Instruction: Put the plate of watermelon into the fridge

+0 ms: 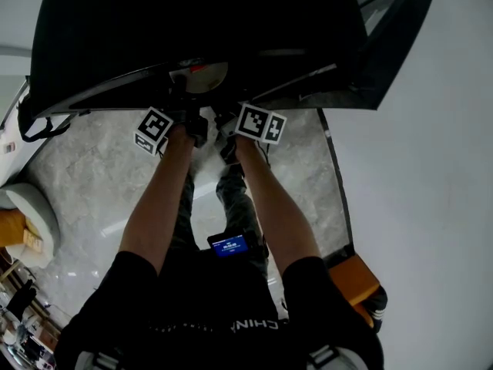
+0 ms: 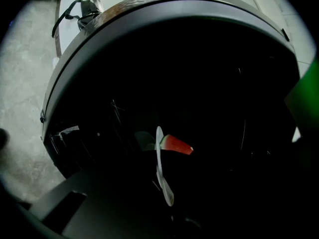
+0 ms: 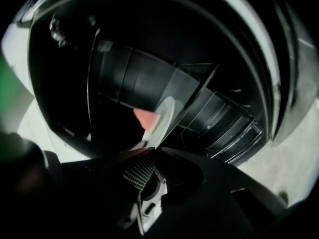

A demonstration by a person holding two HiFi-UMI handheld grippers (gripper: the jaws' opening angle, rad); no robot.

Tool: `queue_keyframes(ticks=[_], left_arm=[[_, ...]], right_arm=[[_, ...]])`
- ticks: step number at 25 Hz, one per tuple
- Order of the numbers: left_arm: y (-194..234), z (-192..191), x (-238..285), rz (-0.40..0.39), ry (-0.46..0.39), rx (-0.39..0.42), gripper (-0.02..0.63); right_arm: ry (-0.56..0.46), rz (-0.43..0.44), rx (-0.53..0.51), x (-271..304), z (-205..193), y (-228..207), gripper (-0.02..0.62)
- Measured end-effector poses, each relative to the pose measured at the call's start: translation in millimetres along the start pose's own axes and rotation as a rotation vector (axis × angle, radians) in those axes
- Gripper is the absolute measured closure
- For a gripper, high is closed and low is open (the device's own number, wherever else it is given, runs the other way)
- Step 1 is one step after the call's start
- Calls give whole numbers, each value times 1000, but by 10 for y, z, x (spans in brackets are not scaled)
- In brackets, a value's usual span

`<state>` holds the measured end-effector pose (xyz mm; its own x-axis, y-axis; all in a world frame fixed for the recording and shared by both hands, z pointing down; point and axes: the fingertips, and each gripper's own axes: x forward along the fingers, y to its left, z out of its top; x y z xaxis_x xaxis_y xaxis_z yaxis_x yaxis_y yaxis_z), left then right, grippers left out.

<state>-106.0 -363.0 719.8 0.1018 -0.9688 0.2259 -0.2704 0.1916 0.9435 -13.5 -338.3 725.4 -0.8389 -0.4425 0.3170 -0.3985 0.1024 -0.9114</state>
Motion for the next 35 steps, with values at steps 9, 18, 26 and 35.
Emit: queue_keyframes(ticks=[9, 18, 26, 35], left_arm=[[-81, -71, 35, -11, 184, 91, 563], [-169, -312, -19, -25, 406, 331, 471], [-58, -476, -180, 89, 533, 661, 459], [-13, -247, -179, 153, 452, 1049, 565]], right_arm=[[-16, -30, -32, 162, 2, 72, 566], [-108, -124, -68, 177, 235, 5, 566], [-81, -175, -209, 221, 333, 61, 566], [16, -269, -532, 229, 198, 34, 566]])
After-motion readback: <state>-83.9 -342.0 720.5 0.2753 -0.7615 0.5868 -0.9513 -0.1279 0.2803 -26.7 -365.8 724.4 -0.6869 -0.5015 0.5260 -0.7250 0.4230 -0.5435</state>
